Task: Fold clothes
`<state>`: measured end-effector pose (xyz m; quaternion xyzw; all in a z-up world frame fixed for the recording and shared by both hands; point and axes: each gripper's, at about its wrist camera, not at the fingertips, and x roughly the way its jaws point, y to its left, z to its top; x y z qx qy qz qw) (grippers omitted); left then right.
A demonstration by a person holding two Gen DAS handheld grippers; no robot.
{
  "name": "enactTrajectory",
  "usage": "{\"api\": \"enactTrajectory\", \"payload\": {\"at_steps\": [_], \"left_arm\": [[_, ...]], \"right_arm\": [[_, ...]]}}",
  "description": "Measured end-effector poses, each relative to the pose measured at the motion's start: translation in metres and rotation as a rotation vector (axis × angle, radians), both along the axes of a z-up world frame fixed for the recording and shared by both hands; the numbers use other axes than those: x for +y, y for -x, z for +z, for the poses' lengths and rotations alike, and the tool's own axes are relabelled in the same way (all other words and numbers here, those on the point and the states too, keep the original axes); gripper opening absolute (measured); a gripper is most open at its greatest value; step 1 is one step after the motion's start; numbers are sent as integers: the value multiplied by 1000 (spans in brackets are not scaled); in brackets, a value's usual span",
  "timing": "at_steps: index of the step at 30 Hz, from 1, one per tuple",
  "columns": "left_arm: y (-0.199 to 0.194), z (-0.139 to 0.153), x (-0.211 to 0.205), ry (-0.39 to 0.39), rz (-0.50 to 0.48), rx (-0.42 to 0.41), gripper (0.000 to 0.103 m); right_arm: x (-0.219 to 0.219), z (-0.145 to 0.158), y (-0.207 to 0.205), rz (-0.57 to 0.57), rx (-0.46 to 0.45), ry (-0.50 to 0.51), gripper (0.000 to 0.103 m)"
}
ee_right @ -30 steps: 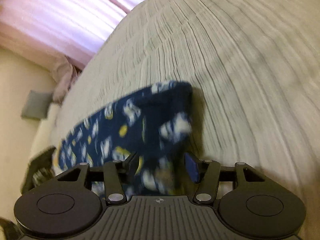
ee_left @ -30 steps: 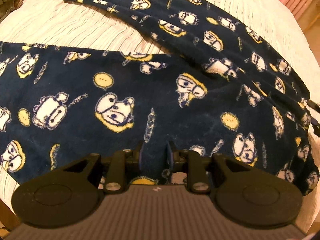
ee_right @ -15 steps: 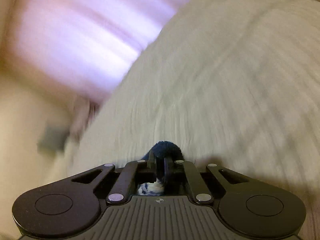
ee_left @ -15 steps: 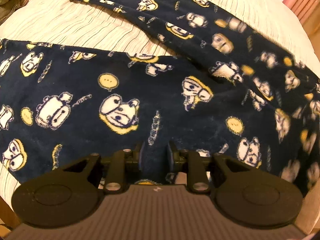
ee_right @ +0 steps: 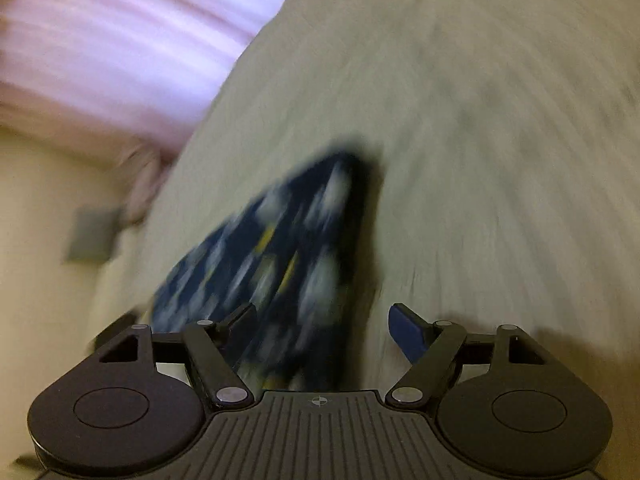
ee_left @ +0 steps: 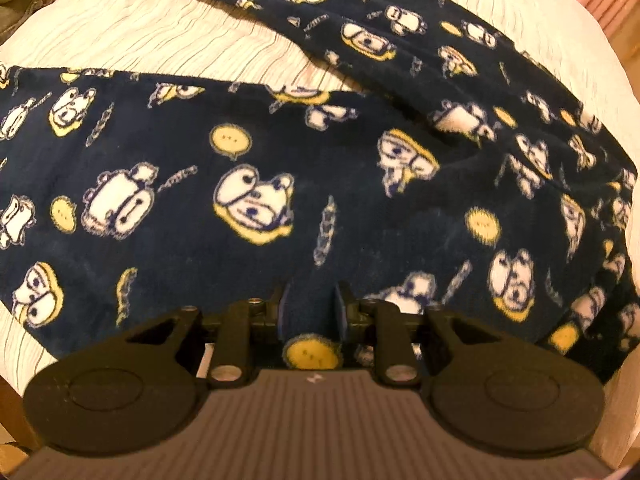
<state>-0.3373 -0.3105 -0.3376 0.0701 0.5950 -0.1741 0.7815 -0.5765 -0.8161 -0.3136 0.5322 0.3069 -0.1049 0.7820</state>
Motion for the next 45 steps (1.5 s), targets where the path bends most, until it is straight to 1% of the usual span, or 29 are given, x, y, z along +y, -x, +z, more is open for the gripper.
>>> {"api": "enactTrajectory", "payload": {"at_steps": [2,4,6,8,10,11,12,13,14,17,18,19,20,22,23,24,25,28,30,33,35,37,38,39,40,41,43,45], "left_arm": [[2,1,1,-4,-11,4,19],[3,3,2,-1,-18,5,19],[4,5,3,4,-24,4,19],[5,5,3,11,-29,6,19],[6,5,3,21,-32,11,19],[6,6,4,26,-35,13,19],[7,7,5,31,-37,15,19],[8,9,6,36,-39,17,19],[8,10,7,42,-41,19,19],[6,13,17,41,-44,19,19],[5,13,21,34,-43,21,19],[3,13,26,25,-41,23,19],[1,13,31,18,-41,25,19],[-1,18,45,10,-53,13,19],[-3,20,52,7,-60,3,19],[-5,23,61,-3,-67,-12,19],[-8,25,71,-20,-71,-34,19],[-26,24,105,-50,-45,-74,19],[-38,21,126,-63,-24,-98,19],[-56,10,161,-93,-7,-135,22],[-67,0,193,-124,14,-122,24],[-77,0,226,-117,44,-89,25],[-81,5,240,-124,55,-75,25],[-84,11,250,-150,56,-62,25],[-87,18,260,-176,58,-49,22],[-89,27,267,-191,52,-44,21],[-87,54,274,-195,27,-47,22],[-84,82,279,-196,0,-57,23]], "right_arm": [[26,-1,27,43,22,-47,77],[45,-12,51,5,43,-109,77],[56,-26,68,-67,33,-190,77],[64,-35,71,-114,10,-212,77],[72,-43,58,-129,-17,-203,75],[77,-47,49,-130,-25,-204,42],[81,-51,42,-130,-2,-214,11],[85,-54,41,-142,44,-216,11],[88,-51,45,-169,48,-204,11],[93,-44,70,-298,122,-196,10],[93,-48,77,-317,162,-234,11],[93,-50,78,-313,191,-247,11],[91,-44,70,-291,221,-216,11],[89,-32,55,-245,280,-150,23],[93,-16,49,-232,327,-48,43],[97,0,43,-219,373,56,49],[104,14,42,-222,421,147,49],[138,56,14,-177,477,500,50],[175,61,-14,-76,396,651,50],[218,27,-47,45,454,680,50],[246,4,-69,127,492,698,50],[259,-20,-62,80,641,639,49],[267,-15,-54,39,672,606,49],[275,-9,-47,-3,701,574,50],[283,-3,-40,-45,730,540,50],[292,5,-36,-58,736,498,50],[310,22,-30,-84,745,413,50],[332,45,-37,-50,722,367,50]]}}
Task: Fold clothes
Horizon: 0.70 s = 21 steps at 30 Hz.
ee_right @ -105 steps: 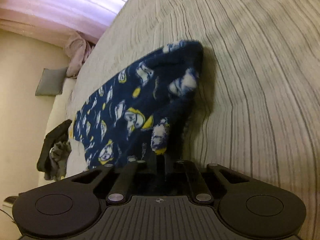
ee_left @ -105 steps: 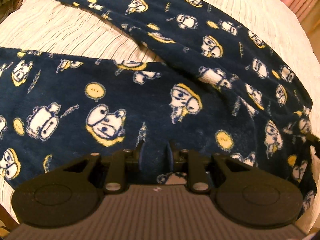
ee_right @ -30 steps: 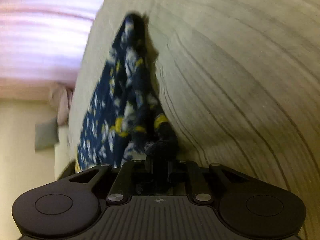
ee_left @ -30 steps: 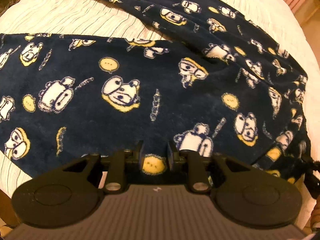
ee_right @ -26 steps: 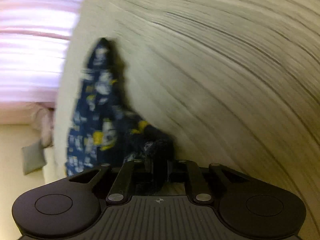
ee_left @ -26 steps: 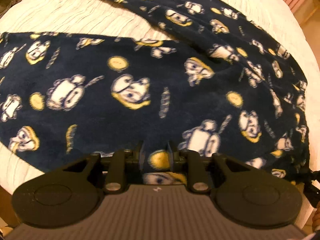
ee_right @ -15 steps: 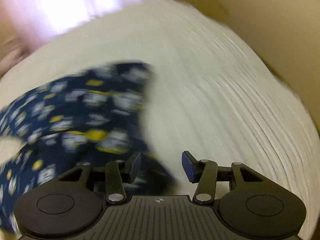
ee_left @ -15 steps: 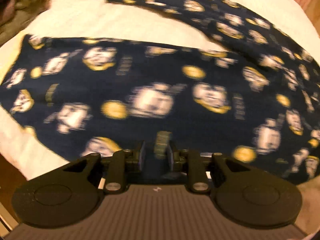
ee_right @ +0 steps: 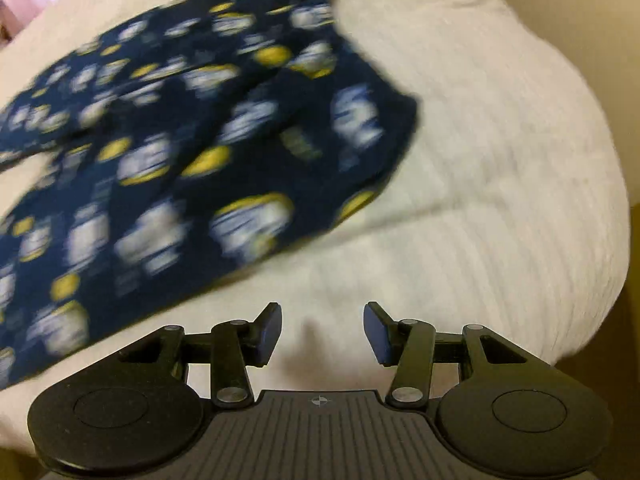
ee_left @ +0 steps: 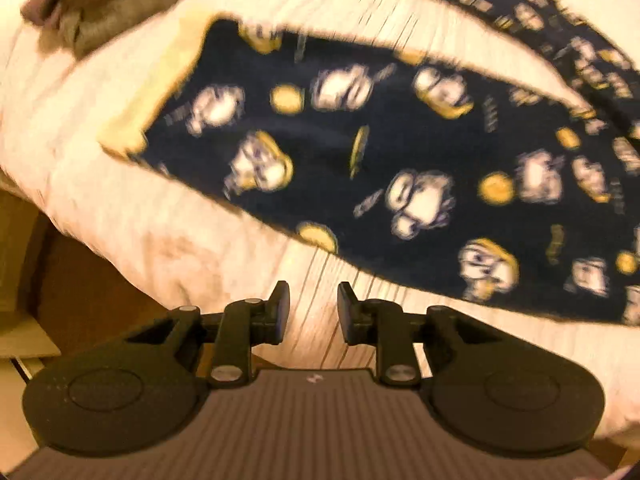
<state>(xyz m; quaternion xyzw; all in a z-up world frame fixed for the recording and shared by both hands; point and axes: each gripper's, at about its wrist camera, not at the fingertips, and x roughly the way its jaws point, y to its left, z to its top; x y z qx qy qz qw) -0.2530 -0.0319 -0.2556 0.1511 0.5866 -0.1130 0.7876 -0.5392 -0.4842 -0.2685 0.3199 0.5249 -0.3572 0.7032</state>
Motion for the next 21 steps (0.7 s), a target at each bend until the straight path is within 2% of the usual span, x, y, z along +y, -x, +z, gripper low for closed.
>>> {"api": "enactTrajectory", "payload": {"at_steps": [3,5,6,8,11,13,15,21], "left_arm": [[9,43,-7,29,-40,-32,27],[21,70,-13,77,-54,-55,30],[26,80,-15,102,-61,-65,30],[42,94,-19,137,-65,-87,32],[69,110,-25,178,-71,-109,35],[90,111,-28,181,-86,-93,35],[114,112,-28,177,-111,-78,35],[188,128,-17,169,-146,-93,36]], "right_arm": [[39,36,-7,61,-37,-38,50],[63,55,-19,105,-63,-41,51],[72,61,-24,126,-73,-45,58],[88,72,-37,172,-90,-47,66],[107,91,-35,248,-101,-18,66],[120,103,-31,295,-110,7,66],[136,120,-9,294,-110,44,66],[160,121,66,236,-105,70,66]]}}
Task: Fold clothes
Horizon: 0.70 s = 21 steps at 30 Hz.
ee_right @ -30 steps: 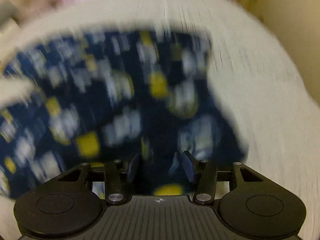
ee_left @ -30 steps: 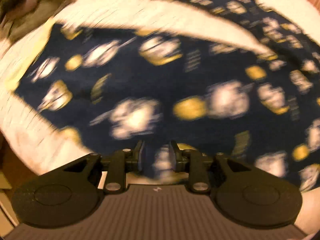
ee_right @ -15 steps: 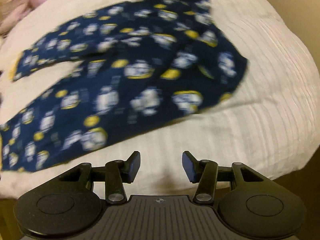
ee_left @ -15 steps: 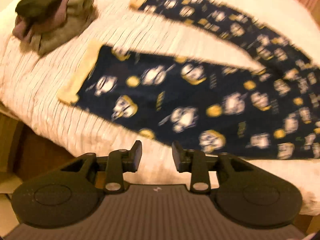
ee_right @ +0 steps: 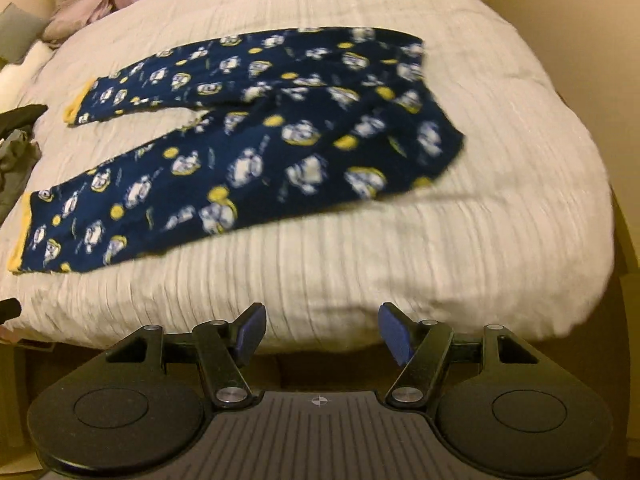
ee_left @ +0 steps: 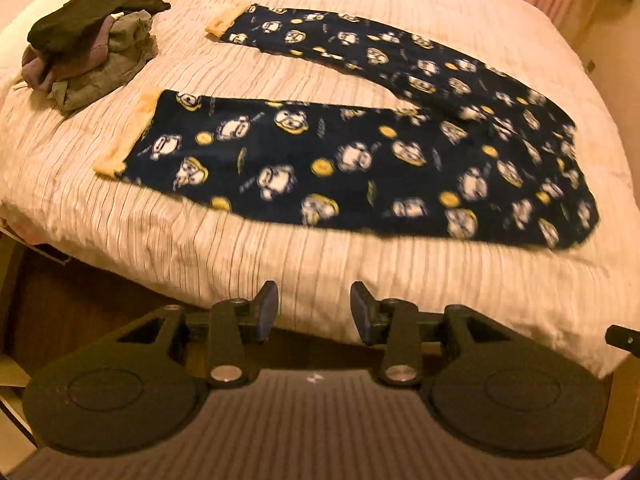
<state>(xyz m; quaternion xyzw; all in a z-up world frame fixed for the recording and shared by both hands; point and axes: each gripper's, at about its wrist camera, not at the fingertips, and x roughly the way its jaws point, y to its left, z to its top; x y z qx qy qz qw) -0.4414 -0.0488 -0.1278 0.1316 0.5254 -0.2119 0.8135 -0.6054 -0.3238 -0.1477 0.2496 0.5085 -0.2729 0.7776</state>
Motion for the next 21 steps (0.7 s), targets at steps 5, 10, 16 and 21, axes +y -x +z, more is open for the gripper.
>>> {"api": "enactTrajectory", "payload": {"at_steps": [5,10,16,21], "left_arm": [[37,29,18,-5,12,-81,38],[62,52,31,21,23,-155,45],[75,61,40,41,29,-175,45],[77,63,47,37,27,-196,48]], "right_arm": [[26,14,34,45,-17,1,66],[45,27,41,99,-58,23,66],[52,37,47,103,-91,36,66],[51,49,46,107,-125,66,66]]}}
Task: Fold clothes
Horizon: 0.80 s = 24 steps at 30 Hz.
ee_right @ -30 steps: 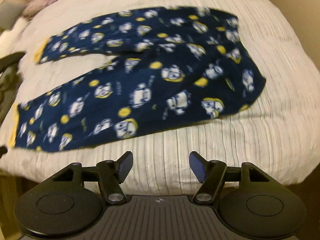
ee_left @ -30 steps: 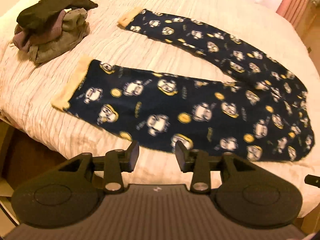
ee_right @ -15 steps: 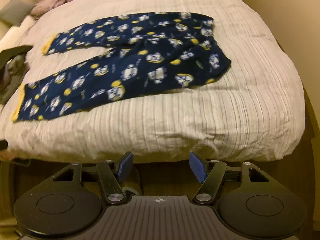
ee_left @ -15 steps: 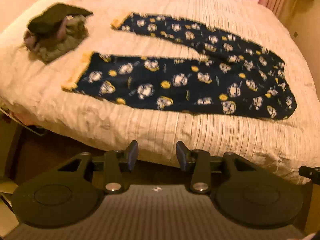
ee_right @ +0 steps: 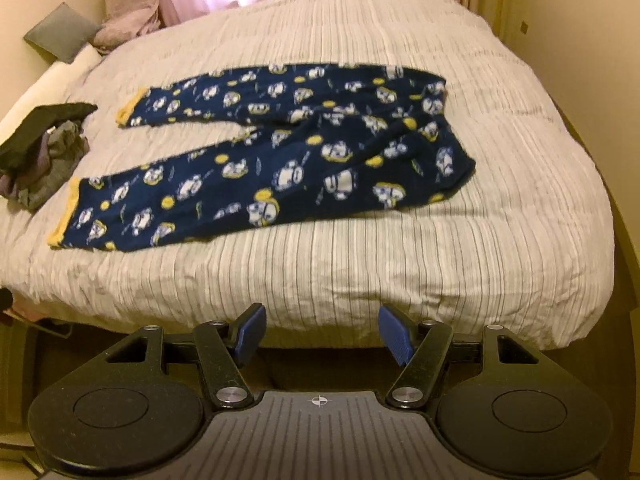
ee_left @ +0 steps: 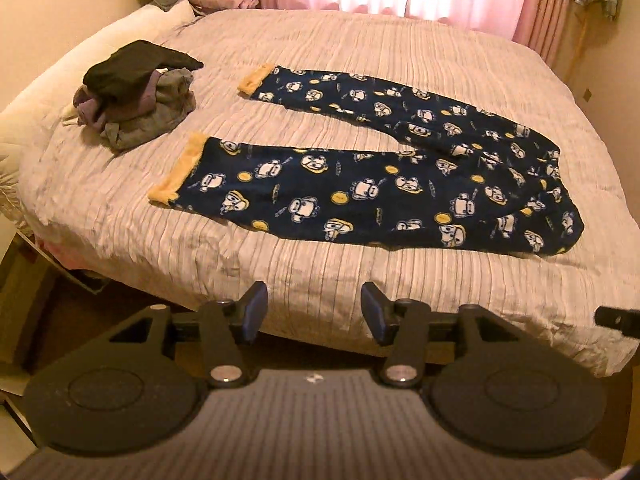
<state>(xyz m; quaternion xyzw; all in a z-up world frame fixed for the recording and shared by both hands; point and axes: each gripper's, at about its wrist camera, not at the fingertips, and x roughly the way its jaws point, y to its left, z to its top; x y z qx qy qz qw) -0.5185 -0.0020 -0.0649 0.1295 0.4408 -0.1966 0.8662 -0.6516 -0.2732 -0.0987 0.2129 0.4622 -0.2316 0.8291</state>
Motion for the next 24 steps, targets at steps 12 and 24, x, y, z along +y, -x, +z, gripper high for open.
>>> {"api": "enactTrajectory", "payload": {"at_steps": [12,24], "left_arm": [[16,-5,6,9,-10,13,49],[28,-6,17,-8,42,36,49]], "right_arm": [[5,-2,4,34,11,0,66],[14,-1,3,100,22,20,66]]}}
